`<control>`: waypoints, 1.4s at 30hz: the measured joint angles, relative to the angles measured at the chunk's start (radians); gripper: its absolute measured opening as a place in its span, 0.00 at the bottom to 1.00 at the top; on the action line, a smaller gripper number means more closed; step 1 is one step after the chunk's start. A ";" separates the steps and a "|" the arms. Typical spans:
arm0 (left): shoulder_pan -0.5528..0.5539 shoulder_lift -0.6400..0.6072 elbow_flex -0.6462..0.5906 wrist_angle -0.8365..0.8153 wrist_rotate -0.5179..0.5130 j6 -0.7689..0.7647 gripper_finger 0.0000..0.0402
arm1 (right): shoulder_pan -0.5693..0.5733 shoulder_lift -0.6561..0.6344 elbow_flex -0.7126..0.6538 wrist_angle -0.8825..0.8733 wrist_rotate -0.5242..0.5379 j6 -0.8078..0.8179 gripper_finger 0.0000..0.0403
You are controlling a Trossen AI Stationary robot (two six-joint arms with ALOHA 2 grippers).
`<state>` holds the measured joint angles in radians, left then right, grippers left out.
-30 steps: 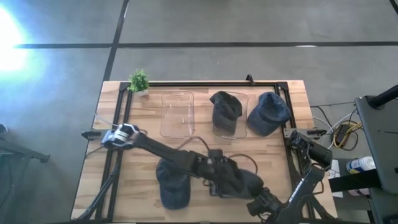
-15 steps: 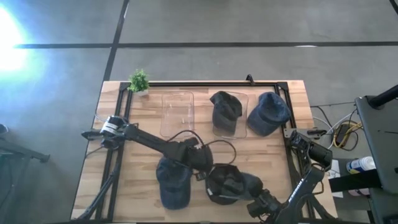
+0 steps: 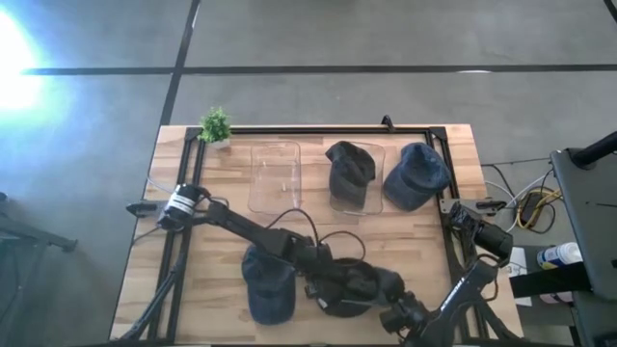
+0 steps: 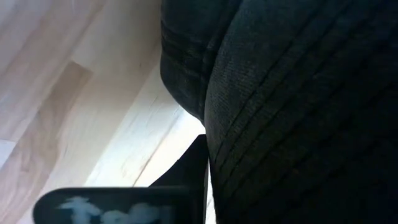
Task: Pick & Place hat
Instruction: Put the gray cap into the right transparent bin
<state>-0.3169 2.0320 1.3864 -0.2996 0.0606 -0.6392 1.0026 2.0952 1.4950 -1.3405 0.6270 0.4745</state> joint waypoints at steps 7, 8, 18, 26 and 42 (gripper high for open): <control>-0.001 0.003 0.019 0.334 0.045 -0.036 0.16 | -0.021 0.000 -0.036 0.057 -0.075 -0.025 0.07; -0.001 -0.004 0.029 0.361 0.030 -0.037 0.16 | -0.022 0.000 -0.038 0.066 -0.078 -0.025 0.07; -0.001 0.138 0.163 0.367 0.019 -0.004 0.16 | -0.053 0.001 -0.034 0.088 0.042 -0.083 0.07; 0.006 0.254 0.300 0.459 0.058 0.000 0.16 | -0.054 -0.001 -0.028 0.142 0.090 -0.156 0.07; -0.010 0.349 0.373 0.216 0.159 0.000 0.16 | -0.055 -0.009 -0.029 0.001 0.079 -0.031 0.14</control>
<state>-0.3267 2.3814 1.7599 -0.0841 0.2195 -0.6397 0.9474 2.0861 1.4658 -1.3390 0.7063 0.4437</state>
